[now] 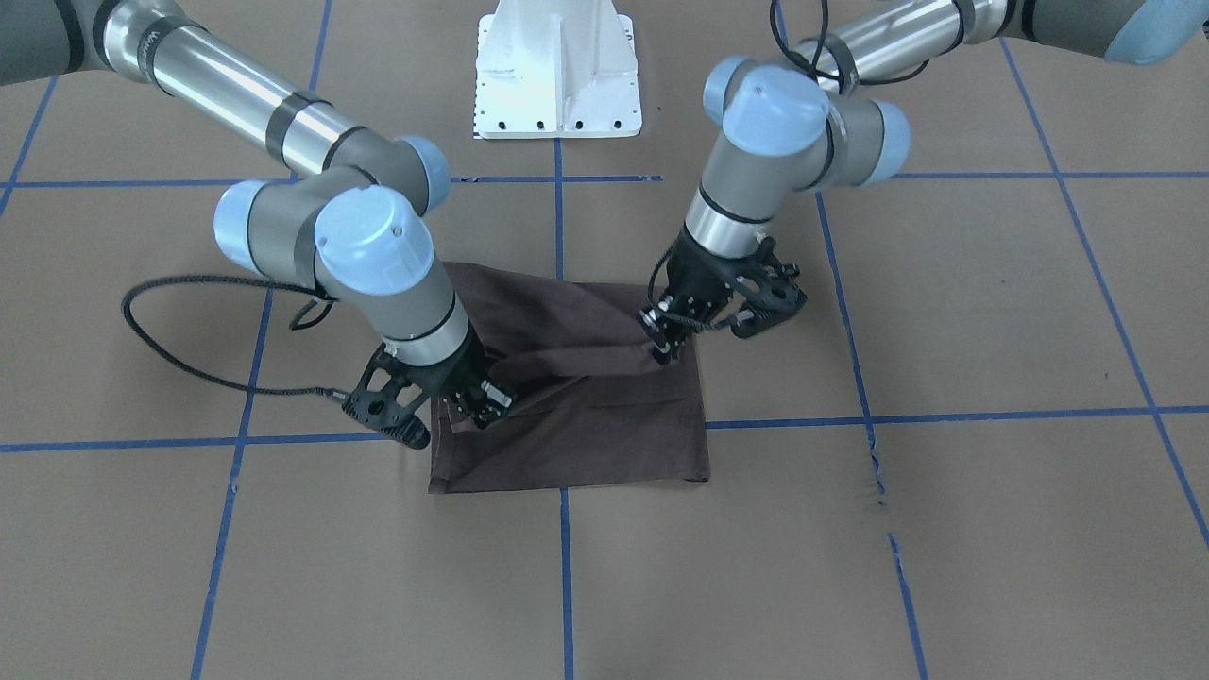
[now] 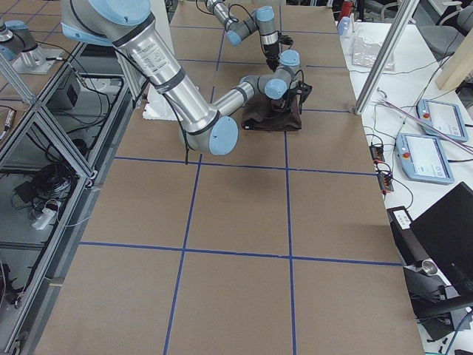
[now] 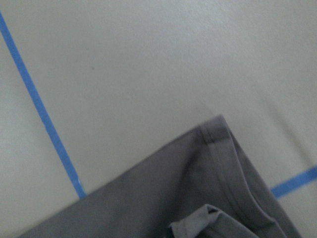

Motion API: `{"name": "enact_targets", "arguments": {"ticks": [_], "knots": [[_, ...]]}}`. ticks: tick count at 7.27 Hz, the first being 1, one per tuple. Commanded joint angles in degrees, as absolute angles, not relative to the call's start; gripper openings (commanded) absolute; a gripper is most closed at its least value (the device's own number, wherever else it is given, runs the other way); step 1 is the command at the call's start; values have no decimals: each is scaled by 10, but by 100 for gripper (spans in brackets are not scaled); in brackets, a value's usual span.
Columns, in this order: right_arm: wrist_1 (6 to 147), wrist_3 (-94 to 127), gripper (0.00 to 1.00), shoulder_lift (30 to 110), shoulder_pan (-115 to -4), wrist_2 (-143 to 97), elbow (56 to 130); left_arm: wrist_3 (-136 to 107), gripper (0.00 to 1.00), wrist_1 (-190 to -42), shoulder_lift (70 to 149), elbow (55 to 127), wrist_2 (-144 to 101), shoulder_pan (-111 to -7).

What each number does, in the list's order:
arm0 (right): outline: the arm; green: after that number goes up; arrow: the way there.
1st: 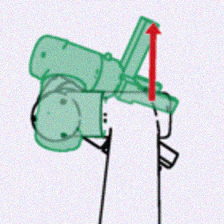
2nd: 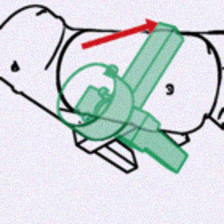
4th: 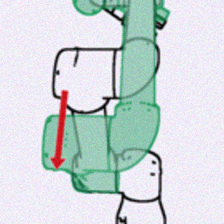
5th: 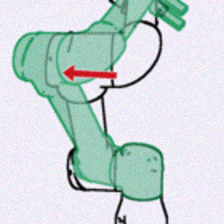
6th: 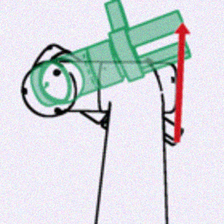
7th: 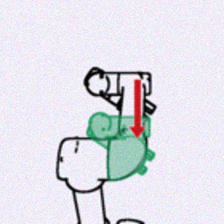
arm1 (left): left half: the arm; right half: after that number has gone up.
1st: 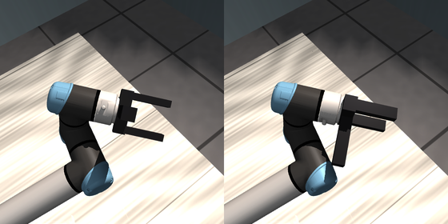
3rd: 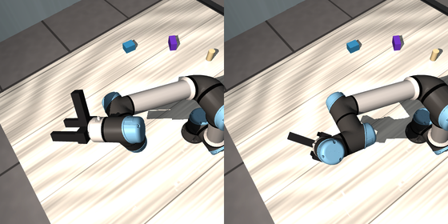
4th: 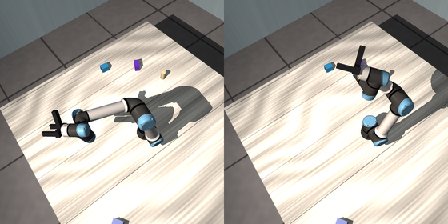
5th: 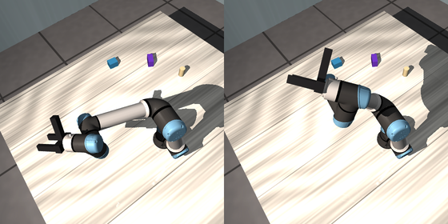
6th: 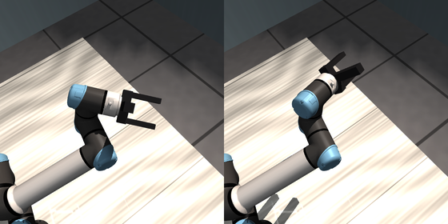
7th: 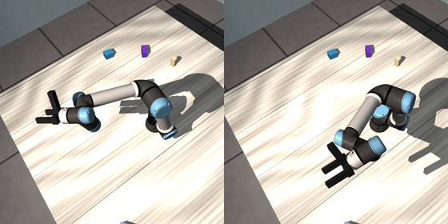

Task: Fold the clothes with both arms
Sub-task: 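Lay the edge down on the far side and open both grippers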

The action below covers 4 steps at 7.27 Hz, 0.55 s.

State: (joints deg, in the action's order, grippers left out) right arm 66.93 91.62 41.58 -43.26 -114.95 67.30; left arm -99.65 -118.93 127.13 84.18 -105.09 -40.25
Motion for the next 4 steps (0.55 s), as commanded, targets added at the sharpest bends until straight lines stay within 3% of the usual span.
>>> {"name": "enact_targets", "arguments": {"ticks": [1,4], "knots": [[626,865,100,399,-457,-1151,600,-959,98,-1306,1278,739,-1049,-436],[625,867,100,397,-465,-1162,600,-939,100,-1313,1280,742,-1051,-436]]}}
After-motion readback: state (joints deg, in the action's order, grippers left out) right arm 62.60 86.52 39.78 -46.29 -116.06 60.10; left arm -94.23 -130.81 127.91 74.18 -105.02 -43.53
